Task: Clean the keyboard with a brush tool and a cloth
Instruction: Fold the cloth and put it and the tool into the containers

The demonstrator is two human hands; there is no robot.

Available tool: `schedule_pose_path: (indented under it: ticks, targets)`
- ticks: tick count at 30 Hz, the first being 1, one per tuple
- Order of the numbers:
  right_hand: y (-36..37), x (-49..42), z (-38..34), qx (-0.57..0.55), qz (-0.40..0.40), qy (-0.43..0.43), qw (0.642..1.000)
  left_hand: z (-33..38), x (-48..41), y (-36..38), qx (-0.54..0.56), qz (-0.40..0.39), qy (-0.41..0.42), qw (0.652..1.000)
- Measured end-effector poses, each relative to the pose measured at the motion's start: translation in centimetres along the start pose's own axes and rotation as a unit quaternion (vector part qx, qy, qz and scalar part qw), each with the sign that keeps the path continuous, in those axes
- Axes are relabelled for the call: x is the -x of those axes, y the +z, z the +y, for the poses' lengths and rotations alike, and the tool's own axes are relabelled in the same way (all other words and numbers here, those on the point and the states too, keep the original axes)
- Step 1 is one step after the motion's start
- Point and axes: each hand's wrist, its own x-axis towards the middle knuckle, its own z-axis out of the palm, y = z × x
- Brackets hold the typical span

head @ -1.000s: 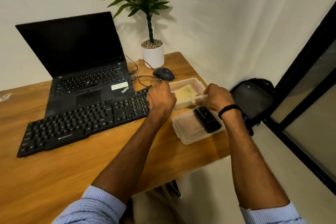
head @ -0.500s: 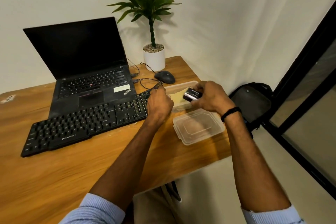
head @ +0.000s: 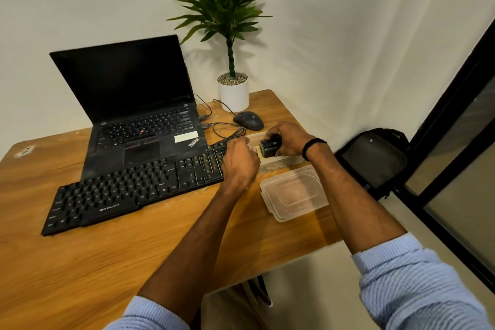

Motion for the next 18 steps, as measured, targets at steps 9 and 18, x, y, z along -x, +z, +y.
schedule_pose_path:
  ticks: [9, 18]
  targets:
    - [-2.0, 6.1, 2.6, -0.186, 0.177, 0.204, 0.945, -1.4, 3.4, -1.2, -0.059, -0.045, -0.094, 0.993]
    - [0.7, 11.2, 4.9, -0.189, 0.01, 0.334, 0.924, -1.7, 7.5, 0.5, 0.008, -0.228, -0.131, 0.965]
